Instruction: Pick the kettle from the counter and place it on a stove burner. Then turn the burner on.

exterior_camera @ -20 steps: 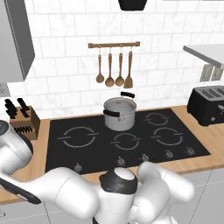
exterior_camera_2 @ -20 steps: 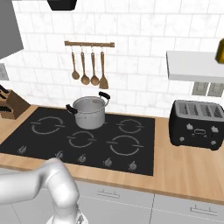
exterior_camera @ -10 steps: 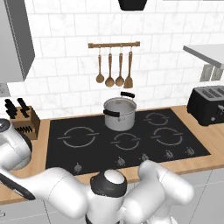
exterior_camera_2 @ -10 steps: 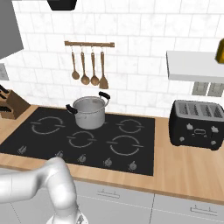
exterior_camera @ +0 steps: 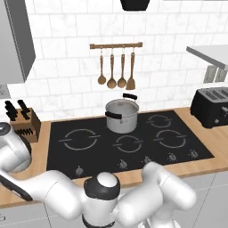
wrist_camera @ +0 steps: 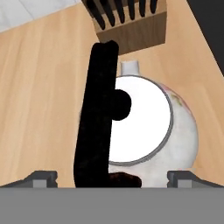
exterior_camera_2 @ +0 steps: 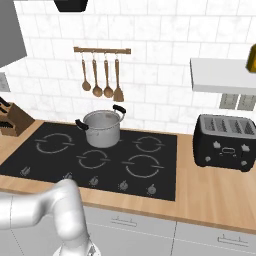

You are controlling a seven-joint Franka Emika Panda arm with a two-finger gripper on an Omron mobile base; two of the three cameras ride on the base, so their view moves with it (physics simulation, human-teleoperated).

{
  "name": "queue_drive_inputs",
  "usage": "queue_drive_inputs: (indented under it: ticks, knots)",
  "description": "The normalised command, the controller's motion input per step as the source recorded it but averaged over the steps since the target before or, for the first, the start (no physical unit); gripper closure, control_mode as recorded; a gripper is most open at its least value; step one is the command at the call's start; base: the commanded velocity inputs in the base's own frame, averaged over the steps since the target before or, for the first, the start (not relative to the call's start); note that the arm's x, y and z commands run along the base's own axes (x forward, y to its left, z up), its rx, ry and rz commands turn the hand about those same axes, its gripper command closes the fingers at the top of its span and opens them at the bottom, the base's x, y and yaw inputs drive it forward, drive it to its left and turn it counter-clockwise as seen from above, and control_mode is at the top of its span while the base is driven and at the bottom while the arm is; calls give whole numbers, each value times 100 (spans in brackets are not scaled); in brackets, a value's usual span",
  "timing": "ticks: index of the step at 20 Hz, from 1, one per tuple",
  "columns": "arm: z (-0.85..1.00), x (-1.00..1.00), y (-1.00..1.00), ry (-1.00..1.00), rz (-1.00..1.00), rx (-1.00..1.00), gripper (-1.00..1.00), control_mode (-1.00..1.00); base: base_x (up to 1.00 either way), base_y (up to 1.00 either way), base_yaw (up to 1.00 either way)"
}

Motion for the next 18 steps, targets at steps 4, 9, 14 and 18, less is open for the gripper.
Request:
queue_drive_inputs:
  ticks: [4,9,14,18]
  knots:
    - [-8,21,21,0,-1,-5,-100,-100,0,0,0]
    - [-5,-2,-16,0,-13,-3,100,-100,0,0,0]
    - [-8,-13,-64,-2,-20,0,100,-100,0,0,0]
    - [0,-5,-42,-11,-18,0,100,-100,0,0,0]
